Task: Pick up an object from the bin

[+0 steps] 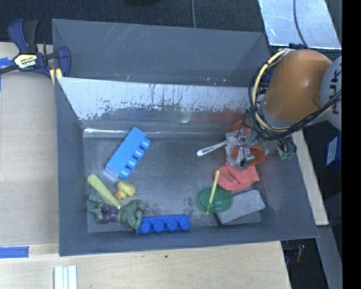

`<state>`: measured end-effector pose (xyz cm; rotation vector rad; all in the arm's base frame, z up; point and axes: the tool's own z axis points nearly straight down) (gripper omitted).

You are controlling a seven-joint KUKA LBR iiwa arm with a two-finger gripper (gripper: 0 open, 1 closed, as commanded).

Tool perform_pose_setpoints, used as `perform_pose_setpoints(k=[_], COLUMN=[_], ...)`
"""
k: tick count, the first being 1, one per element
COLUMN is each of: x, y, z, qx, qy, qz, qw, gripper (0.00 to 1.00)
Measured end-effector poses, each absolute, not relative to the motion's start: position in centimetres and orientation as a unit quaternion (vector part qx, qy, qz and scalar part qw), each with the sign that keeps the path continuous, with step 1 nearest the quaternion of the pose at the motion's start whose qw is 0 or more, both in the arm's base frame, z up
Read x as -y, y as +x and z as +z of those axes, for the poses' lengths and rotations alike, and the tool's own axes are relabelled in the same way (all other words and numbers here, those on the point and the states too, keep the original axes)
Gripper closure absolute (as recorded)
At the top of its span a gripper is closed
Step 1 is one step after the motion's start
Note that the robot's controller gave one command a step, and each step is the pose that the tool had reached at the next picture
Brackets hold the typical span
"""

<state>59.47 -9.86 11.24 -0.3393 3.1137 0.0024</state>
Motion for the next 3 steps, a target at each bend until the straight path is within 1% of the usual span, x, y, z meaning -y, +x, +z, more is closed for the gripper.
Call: perform_pose_setpoints(k=[1, 2, 3], x=[9.9, 9.85, 9.9], y=[59.5, 59.43, 59.43], z=[11.27, 11.23, 11.25], qx=[-0.994, -0.994, -0.994], qy=[-0.107, -0.107, -0.107], qz=[0.0, 0.001, 0.001], qw=[0.005, 0.004, 0.004], gripper=[0.0, 1.0, 0.0])
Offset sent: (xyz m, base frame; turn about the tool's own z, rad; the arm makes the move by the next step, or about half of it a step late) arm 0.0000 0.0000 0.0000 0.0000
